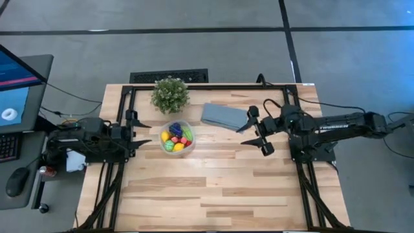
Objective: Pick and placing Produce into tupperware
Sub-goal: Return to Home Position
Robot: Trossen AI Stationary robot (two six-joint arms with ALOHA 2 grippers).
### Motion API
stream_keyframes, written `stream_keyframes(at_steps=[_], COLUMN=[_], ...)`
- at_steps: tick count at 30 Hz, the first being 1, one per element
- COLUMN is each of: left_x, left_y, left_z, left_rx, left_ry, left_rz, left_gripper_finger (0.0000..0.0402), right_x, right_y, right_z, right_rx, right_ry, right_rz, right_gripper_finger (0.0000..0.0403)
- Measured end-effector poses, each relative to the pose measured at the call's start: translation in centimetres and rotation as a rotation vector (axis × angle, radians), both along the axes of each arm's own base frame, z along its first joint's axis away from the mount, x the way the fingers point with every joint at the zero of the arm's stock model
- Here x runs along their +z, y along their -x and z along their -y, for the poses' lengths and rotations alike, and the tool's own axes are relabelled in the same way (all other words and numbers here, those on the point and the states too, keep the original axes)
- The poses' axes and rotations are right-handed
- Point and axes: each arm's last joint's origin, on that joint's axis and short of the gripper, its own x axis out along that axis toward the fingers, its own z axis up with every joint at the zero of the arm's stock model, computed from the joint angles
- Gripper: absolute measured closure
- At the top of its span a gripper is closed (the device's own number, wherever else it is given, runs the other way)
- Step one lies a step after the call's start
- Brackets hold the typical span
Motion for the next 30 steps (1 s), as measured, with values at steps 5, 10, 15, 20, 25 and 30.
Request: stream_keyframes(at_steps=[5, 10, 15, 20, 25, 30], left_x=[-0.4, -0.5, -0.4, -0.9, -2.3, -3.2], left_y=[-0.1, -0.1, -0.1, -0.3, -0.9, -1.3], left_z=[0.0, 0.0, 0.1, 0.1, 0.1, 0.1], left_rx=[-0.01, -0.017, -0.023, -0.045, -0.031, -0.034], left_ry=[0.027, 0.029, 0.028, 0.041, 0.055, 0.074], left_rz=[-0.044, -0.048, -0.047, -0.056, -0.043, -0.05], left_gripper_finger=[0.0175, 0.0175, 0.0175, 0.0175, 0.0175, 0.0175], right_x=[-1.7, -3.9, -6.1, -8.4, -8.4, -8.6], right_y=[2.7, 5.1, 6.3, 7.3, 7.4, 7.5], right_z=[-0.2, -0.5, -1.1, -1.2, -1.3, -1.3], right_rx=[-0.029, -0.077, -0.066, -0.089, -0.08, -0.083], right_ry=[-0.003, -0.039, -0.05, -0.063, -0.071, -0.054], right_rz=[0.098, 0.133, 0.129, 0.136, 0.127, 0.108], right_gripper_finger=[0.0159, 0.0159, 0.0159, 0.0159, 0.0159, 0.0159])
